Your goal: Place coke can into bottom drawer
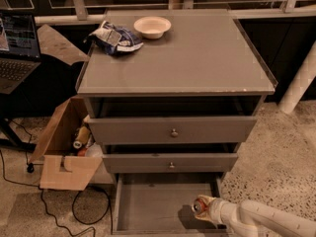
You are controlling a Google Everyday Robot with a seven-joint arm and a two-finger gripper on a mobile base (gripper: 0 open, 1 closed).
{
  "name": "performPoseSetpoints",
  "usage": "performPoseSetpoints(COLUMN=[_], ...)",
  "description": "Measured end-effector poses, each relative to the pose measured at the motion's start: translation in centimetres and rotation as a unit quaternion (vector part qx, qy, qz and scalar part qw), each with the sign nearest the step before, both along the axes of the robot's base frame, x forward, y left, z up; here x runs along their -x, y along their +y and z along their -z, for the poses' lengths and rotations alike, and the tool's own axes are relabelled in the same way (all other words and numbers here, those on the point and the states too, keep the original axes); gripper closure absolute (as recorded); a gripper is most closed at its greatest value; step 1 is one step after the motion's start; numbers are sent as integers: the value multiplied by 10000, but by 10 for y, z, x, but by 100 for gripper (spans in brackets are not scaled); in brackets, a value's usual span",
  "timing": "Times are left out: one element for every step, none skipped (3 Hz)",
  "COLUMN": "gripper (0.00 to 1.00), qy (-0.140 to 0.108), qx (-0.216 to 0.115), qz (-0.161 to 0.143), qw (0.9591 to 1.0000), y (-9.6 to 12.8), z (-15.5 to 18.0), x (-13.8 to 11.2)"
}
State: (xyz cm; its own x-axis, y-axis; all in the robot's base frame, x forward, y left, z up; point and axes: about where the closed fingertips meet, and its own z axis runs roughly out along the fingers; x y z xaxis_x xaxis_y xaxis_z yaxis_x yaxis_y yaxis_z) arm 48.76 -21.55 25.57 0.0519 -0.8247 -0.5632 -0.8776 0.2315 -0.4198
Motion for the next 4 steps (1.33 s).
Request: performPoseSetpoints(gripper=[100,100,100,82], qy=[242,461,620,627], qx=[-98,-131,-130,-126], qz=[52,45,11,6], qw=[9996,9988,9980,9980], y=[4,8,10,11], z=[38,65,82,83], x=[-12,-18,-19,-19])
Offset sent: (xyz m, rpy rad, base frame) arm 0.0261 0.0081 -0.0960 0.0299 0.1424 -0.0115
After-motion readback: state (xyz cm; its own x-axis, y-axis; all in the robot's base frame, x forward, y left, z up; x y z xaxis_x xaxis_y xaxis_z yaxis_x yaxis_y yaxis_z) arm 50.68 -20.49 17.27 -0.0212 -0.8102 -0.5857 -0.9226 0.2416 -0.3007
